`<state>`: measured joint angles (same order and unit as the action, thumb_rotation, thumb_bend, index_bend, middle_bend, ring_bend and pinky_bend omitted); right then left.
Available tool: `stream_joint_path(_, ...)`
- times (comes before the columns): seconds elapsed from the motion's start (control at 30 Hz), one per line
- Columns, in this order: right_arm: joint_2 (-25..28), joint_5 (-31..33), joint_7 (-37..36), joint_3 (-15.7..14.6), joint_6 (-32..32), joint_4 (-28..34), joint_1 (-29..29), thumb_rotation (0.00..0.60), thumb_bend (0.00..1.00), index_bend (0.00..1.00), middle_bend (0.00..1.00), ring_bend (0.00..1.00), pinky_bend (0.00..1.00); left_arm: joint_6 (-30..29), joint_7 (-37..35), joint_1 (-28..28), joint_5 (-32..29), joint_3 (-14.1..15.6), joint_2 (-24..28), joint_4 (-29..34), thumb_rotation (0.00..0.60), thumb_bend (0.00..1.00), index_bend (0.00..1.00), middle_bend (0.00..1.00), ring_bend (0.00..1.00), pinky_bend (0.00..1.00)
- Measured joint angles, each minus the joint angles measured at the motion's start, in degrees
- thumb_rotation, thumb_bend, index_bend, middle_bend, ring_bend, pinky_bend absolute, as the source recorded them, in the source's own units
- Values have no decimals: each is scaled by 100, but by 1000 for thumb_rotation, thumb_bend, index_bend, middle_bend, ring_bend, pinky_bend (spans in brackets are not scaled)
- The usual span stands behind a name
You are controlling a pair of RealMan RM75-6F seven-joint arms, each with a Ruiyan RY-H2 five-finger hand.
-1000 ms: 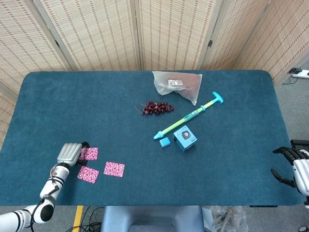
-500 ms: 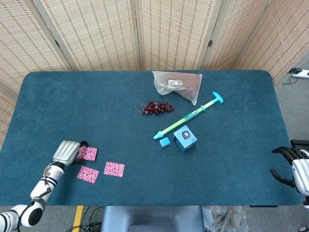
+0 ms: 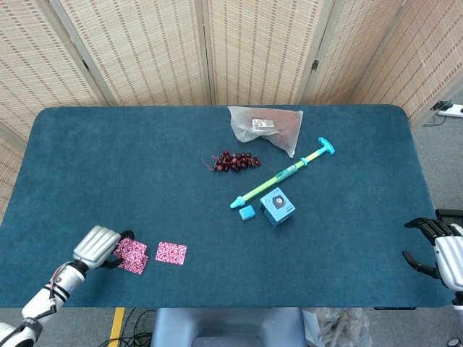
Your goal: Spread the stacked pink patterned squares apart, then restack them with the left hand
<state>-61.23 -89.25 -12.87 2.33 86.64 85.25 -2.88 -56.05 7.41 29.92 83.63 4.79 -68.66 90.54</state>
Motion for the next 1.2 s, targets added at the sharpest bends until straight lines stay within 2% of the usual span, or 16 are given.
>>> stream_joint_path(0.27, -7, 20, -30, -14, -3, -26, 17, 600, 284, 328, 345, 287, 319, 73, 176, -104, -8, 116, -193, -58, 600, 326, 418, 1000, 1000, 1000)
stream_joint_path(0.6, -37, 26, -74, -19, 16, -78, 34, 600, 284, 328, 345, 289, 319, 191, 552, -138, -186, 97, -397, -275, 600, 326, 409, 1000, 1000, 1000)
stream_joint_path(1.2, -37, 30, -64, -24, 1, -77, 31, 600, 283, 328, 345, 289, 319, 322, 684, -158, -456, -1, -511, -332, 600, 326, 392, 1000, 1000, 1000)
